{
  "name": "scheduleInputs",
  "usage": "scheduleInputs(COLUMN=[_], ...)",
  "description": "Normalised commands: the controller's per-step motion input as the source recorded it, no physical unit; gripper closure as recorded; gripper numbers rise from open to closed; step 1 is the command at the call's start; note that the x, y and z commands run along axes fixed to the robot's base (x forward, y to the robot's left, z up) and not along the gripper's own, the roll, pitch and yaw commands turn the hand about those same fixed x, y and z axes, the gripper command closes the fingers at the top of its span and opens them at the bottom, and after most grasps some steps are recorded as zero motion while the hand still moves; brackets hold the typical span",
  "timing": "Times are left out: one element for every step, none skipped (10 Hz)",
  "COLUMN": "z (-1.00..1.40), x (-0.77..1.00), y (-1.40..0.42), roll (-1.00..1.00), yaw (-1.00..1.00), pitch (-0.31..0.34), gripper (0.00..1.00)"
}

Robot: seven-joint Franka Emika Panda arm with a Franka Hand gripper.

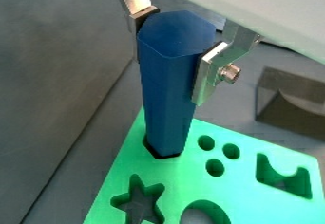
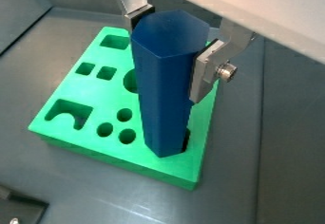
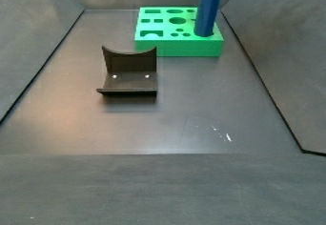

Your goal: Insert the hexagon object.

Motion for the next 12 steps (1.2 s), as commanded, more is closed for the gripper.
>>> scheduleInputs(z=[-0.27,-0.37,-0.22,-0.14,-0.08,-0.36,-0.58,-0.51,-0.55,-0.50,-0.26,0.00], x=[0.02,-0.29,-0.43,-0.36,-0.17,0.09,0.37,0.40,0.43,0.40,0.16,0.00], y=[0.00,0.00,0.02,0.00,-0.04,-0.09,-0.02,0.00,0.00,0.00,0.00,0.00], roll=[-0.41,-0.38,-0.39,-0.35,-0.27,-0.06,0.00,0.08,0.07,0.00,-0.14,0.00], yaw=[-0.22,0.00,0.16,0.29,0.29,0.00,-0.12,-0.11,-0.09,-0.10,-0.10,0.00], pitch=[0.000,-0.011,0.000,-0.013,-0.011,0.000,0.003,0.059,0.099,0.091,0.000,0.010], gripper=[1.00,1.00,1.00,1.00,1.00,1.00,1.00,1.00,1.00,1.00,1.00,1.00])
